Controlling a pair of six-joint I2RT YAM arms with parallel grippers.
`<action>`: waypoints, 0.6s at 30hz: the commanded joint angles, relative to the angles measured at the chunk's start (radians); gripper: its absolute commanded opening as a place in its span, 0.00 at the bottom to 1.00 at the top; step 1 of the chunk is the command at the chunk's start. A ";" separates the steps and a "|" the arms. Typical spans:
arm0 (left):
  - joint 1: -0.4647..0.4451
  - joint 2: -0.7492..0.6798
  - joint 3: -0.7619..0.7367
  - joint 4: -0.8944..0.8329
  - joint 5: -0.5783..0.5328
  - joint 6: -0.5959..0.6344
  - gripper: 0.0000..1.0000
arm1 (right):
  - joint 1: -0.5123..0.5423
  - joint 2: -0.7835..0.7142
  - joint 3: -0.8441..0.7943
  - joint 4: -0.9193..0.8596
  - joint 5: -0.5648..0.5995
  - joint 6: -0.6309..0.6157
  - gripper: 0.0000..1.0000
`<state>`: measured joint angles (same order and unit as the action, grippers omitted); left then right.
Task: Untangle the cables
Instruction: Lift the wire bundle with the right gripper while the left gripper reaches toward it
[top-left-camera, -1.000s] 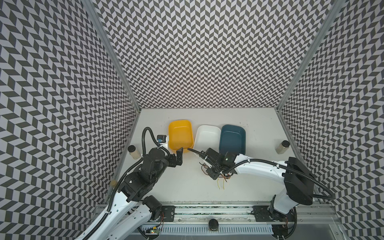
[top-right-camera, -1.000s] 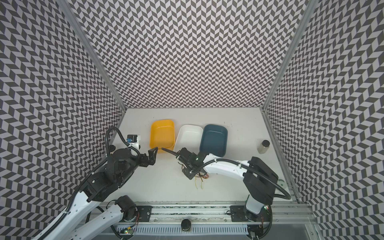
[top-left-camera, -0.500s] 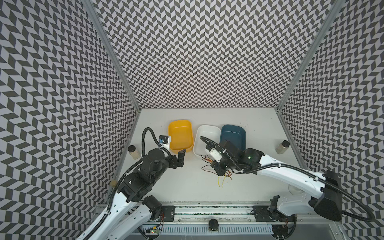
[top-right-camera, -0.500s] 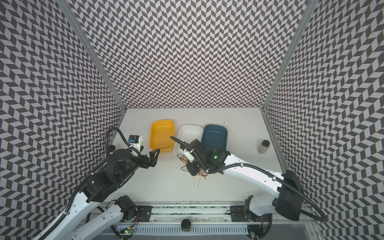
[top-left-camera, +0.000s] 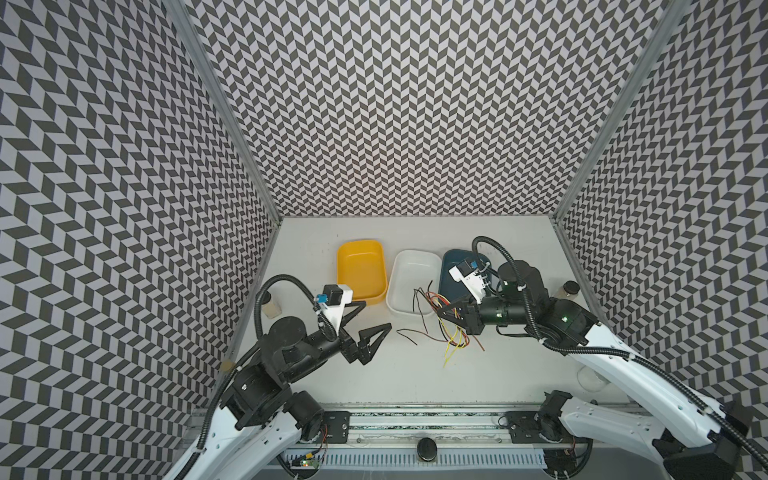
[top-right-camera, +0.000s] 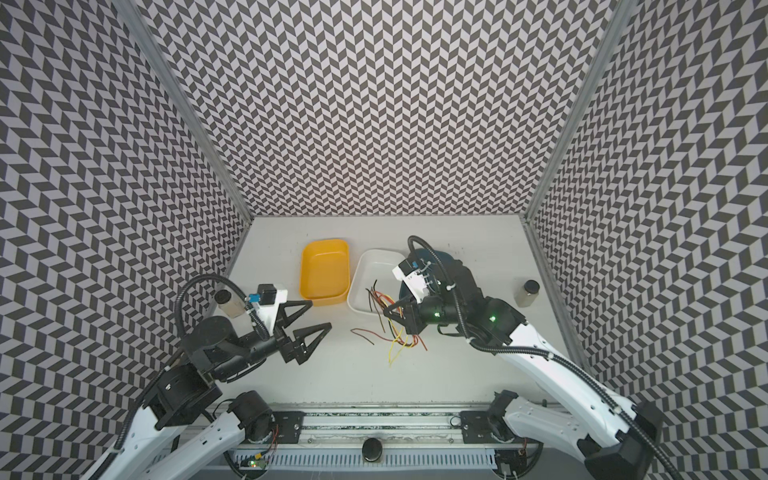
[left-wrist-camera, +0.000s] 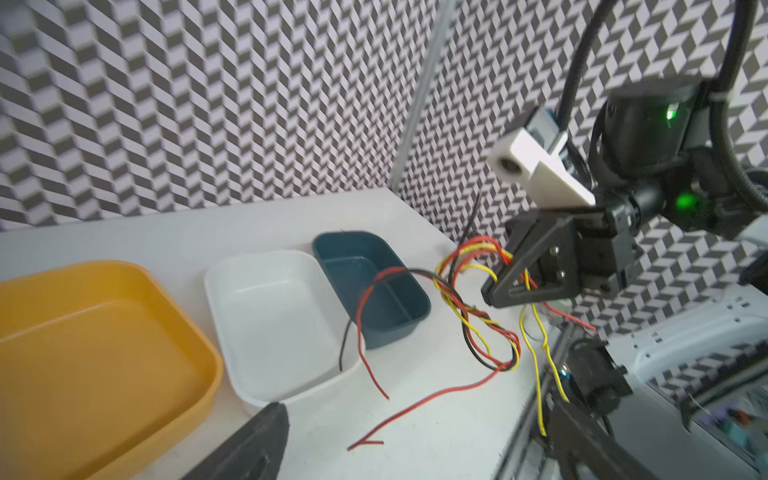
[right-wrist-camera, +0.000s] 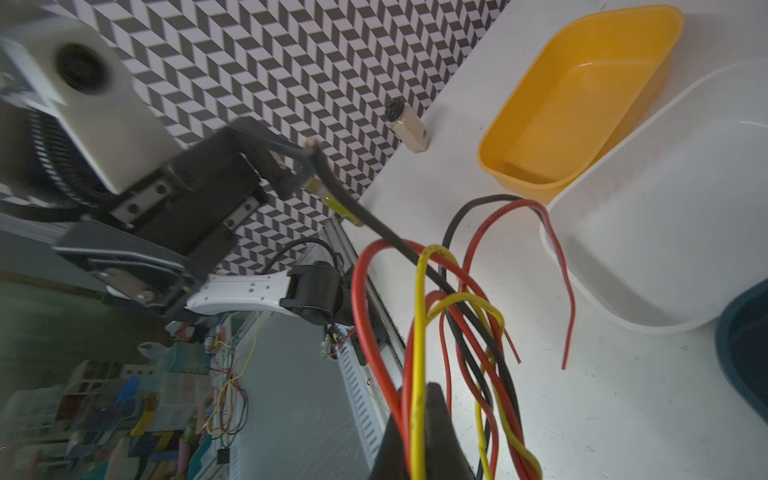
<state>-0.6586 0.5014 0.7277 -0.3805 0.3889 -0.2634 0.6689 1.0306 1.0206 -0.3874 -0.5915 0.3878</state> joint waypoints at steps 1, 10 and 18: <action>-0.019 0.099 0.034 0.012 0.153 -0.008 1.00 | -0.021 -0.044 -0.010 0.144 -0.162 0.065 0.00; -0.030 0.215 0.037 0.198 0.257 -0.156 1.00 | -0.064 -0.106 -0.033 0.273 -0.254 0.138 0.00; -0.174 0.261 -0.015 0.397 0.199 -0.246 1.00 | -0.075 -0.119 -0.076 0.349 -0.259 0.161 0.00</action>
<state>-0.7898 0.7433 0.7280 -0.0906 0.6052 -0.4706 0.6006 0.9298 0.9565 -0.1429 -0.8242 0.5278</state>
